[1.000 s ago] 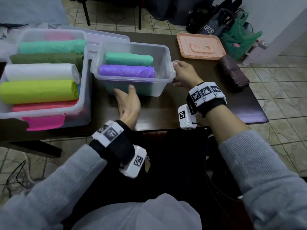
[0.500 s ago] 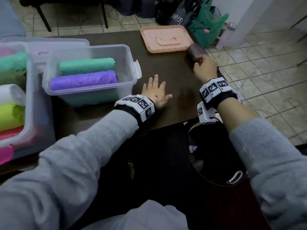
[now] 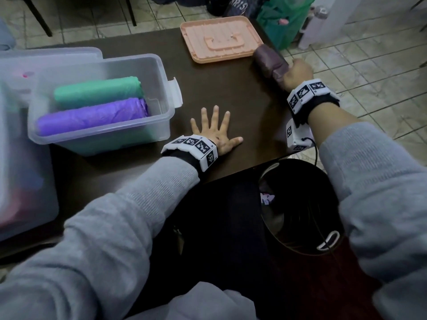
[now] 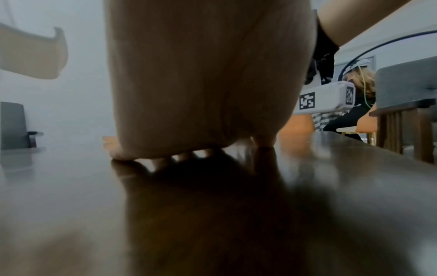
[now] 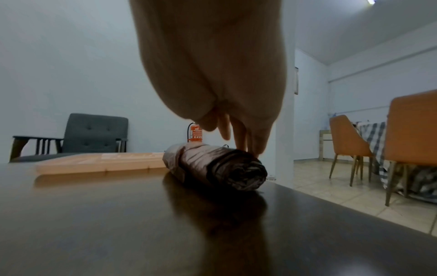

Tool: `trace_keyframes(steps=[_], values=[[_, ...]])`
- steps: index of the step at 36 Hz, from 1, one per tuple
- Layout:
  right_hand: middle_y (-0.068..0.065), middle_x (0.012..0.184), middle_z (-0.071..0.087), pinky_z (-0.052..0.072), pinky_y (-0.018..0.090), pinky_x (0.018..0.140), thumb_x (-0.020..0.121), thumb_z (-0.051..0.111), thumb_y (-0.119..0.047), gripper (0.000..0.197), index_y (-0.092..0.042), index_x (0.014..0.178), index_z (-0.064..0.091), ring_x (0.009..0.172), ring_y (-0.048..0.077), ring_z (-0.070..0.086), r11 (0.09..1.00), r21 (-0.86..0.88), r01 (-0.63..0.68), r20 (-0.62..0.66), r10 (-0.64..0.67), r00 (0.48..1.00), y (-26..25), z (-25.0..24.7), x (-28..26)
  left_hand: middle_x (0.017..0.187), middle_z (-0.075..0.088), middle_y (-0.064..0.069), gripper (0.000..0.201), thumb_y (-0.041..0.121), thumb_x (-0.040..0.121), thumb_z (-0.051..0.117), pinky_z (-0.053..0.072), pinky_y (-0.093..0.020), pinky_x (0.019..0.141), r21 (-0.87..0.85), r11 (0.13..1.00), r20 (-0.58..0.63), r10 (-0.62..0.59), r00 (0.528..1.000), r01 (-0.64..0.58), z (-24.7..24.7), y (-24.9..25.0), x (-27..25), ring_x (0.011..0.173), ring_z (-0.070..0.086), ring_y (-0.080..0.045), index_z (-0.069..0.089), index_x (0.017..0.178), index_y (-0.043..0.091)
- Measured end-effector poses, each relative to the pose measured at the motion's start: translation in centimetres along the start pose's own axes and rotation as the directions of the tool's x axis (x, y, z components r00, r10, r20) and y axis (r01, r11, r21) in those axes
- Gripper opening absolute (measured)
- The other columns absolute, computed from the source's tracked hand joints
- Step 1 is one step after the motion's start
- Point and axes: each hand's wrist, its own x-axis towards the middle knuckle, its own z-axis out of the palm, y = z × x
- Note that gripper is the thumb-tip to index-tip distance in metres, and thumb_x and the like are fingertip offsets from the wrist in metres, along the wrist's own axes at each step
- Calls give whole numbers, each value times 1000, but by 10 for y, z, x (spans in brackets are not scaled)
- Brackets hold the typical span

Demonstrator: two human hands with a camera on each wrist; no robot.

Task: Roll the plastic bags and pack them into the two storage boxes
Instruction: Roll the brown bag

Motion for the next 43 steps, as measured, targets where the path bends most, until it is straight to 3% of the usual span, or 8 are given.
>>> trace_keyframes(steps=[7,10,18,25,29,33,40,43], values=[[26,131,51,40,37,95,98,45,-18,40,10,126,49,120,38,50,998,-64,-27,124,35,992,0,-6,5,152,-34,1,81,68,90,25,-17,-55,109,-13,1000,22,-11,1000,11,-1,0,0,138,-33,-29,-18,147,31],[21,125,58,43,39,93,92,55,-29,46,5,123,55,114,36,55,999,-23,-44,90,46,995,-4,-2,2,151,-34,1,80,68,90,25,-18,-55,109,-13,1000,26,-11,1000,11,-1,0,1,137,-34,-29,-18,147,31],[11,124,57,43,31,84,77,74,-20,51,-6,122,54,112,27,54,998,61,30,139,-38,990,-14,-2,-14,152,-34,2,82,70,89,26,-17,-55,109,-19,1000,10,4,1000,-4,-1,-2,2,138,-33,-28,-17,147,32],[14,134,37,36,39,102,73,75,-11,64,-12,127,42,126,31,36,986,-4,164,104,-163,981,-35,20,-44,153,-30,3,84,64,90,37,-15,-53,111,-69,997,10,20,1000,-19,-4,-6,4,139,-31,-27,-13,149,31],[15,131,38,35,44,100,76,65,-1,57,-12,125,39,123,32,37,952,-130,276,29,-275,961,-37,37,-65,159,-8,1,75,44,95,46,-4,-49,115,-260,964,-106,31,994,-58,-10,-16,3,146,-12,-22,4,152,17],[13,130,40,35,49,98,77,69,-18,60,-11,127,38,123,31,40,903,-204,377,85,-367,926,-36,38,-76,152,26,-14,60,22,96,47,18,-36,116,-495,863,-313,-72,947,-98,-19,-27,1,141,24,-27,22,147,4],[12,135,38,30,47,102,83,65,-43,62,-16,134,42,127,31,34,904,-213,371,41,-371,928,-36,26,-79,149,33,-15,58,10,94,45,23,-28,111,-695,716,-346,-261,901,-59,-34,-26,-2,137,33,-26,21,146,4],[9,140,42,29,49,105,82,67,-42,68,-20,139,37,130,28,37,949,-90,301,186,-281,942,-36,26,-76,149,33,-15,57,8,94,44,23,-27,110,-695,717,-340,-265,902,-52,-36,-24,-3,137,33,-26,22,146,4]])
